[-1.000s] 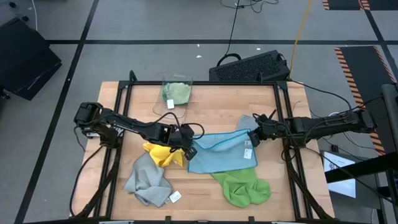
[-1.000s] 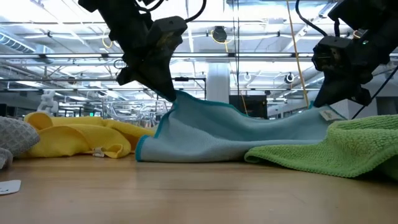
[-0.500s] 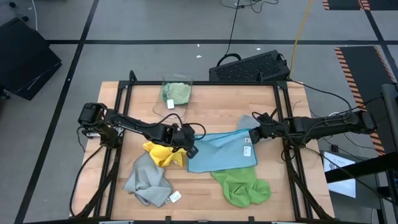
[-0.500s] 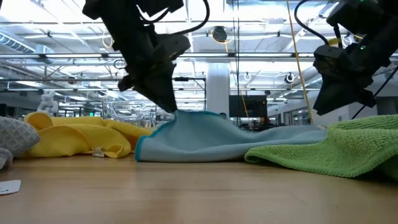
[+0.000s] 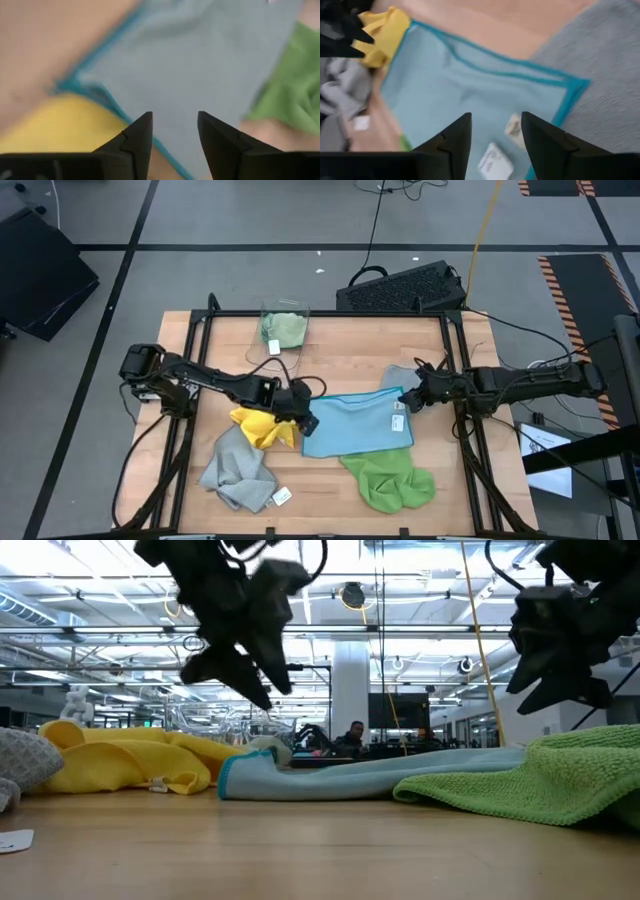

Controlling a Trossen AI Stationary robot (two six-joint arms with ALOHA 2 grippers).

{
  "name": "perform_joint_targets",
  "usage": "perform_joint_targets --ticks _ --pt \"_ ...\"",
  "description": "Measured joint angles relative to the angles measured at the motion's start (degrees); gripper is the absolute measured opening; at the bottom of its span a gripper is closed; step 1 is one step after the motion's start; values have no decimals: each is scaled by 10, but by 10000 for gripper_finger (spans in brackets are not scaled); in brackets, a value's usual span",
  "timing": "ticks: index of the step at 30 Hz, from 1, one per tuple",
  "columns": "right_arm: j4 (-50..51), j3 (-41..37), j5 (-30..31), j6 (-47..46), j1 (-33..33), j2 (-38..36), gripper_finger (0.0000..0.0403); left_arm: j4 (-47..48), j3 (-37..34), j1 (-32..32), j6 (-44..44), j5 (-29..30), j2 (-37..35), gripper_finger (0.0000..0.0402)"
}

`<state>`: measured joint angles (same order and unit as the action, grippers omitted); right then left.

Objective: Fold microfiber towels
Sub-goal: Fold the blue microfiber cloth

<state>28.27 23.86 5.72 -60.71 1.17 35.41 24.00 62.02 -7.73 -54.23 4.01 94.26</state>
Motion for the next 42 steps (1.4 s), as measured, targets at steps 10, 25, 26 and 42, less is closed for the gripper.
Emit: perform_joint_targets --ticks 10,25,26,42 --pt "-12 0 -74 -2 2 -28 166 11 0 -104 -215 -28 -1 121" --pt "-41 0 -90 -144 9 -25 195 -37 0 -154 -448 -22 5 204" --pt "-39 0 -86 -135 8 -25 196 -37 0 -155 -460 -22 7 216" --pt "-10 0 -279 52 -4 -28 196 -81 0 -124 -606 -25 125 230"
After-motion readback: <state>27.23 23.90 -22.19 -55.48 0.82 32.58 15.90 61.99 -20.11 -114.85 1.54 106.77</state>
